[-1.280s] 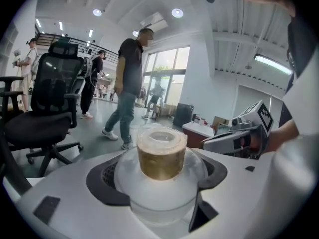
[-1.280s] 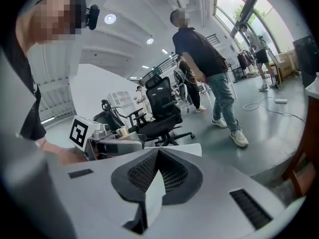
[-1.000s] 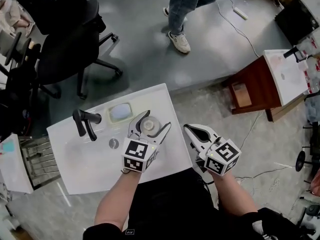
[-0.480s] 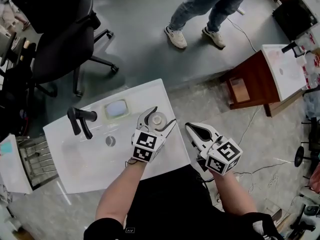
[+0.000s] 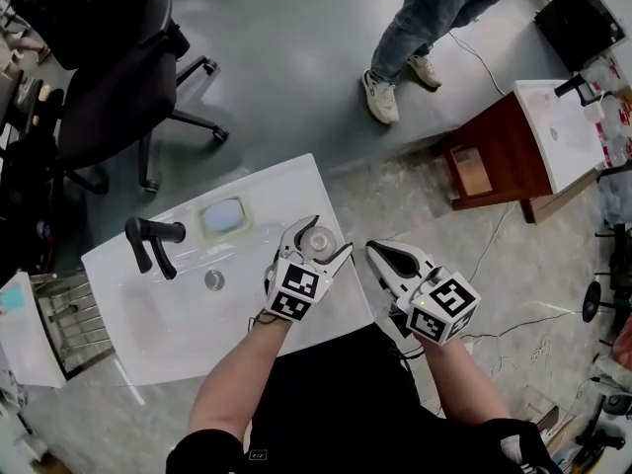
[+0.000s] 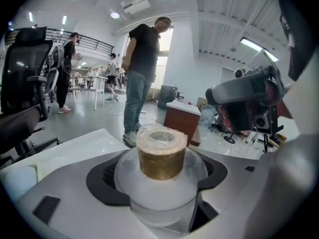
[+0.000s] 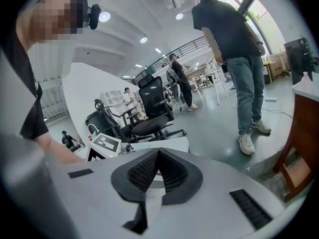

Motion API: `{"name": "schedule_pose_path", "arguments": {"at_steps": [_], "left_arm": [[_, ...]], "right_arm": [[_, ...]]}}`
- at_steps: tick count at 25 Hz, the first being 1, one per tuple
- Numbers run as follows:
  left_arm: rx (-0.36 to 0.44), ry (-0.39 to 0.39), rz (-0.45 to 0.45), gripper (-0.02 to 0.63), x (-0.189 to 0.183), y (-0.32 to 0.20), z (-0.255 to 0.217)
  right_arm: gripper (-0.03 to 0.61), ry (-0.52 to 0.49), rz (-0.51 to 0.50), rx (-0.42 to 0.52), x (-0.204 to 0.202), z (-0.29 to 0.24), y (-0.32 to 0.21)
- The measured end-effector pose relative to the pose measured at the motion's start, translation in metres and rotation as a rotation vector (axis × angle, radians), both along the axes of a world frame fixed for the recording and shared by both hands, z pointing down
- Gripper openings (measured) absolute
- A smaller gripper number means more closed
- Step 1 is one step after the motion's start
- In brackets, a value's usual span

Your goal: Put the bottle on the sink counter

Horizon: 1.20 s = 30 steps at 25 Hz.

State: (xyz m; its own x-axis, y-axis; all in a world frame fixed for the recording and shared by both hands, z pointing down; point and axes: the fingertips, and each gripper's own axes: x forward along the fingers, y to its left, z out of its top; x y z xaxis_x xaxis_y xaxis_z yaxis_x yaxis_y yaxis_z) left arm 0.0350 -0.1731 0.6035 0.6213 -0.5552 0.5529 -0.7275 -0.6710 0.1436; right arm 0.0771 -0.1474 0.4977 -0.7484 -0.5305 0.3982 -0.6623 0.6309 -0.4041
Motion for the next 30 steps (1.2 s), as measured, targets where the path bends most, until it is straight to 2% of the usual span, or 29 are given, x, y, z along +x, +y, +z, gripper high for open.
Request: {"name": "schedule_pose_path", "arguments": {"at_steps": [16, 30], "left_arm": [[-0.001, -0.016, 0.073, 0.356, 0.013, 0.006, 0.006], [-0.006, -0.045, 0.080, 0.357, 0.013, 0.002, 0.009]], "right_arm": [[0.014, -0.004, -0.010, -0.006, -0.001, 0.004, 0.003], [0.014, -0.009, -0.010, -0.009, -0.001, 0.003, 0.004]]}}
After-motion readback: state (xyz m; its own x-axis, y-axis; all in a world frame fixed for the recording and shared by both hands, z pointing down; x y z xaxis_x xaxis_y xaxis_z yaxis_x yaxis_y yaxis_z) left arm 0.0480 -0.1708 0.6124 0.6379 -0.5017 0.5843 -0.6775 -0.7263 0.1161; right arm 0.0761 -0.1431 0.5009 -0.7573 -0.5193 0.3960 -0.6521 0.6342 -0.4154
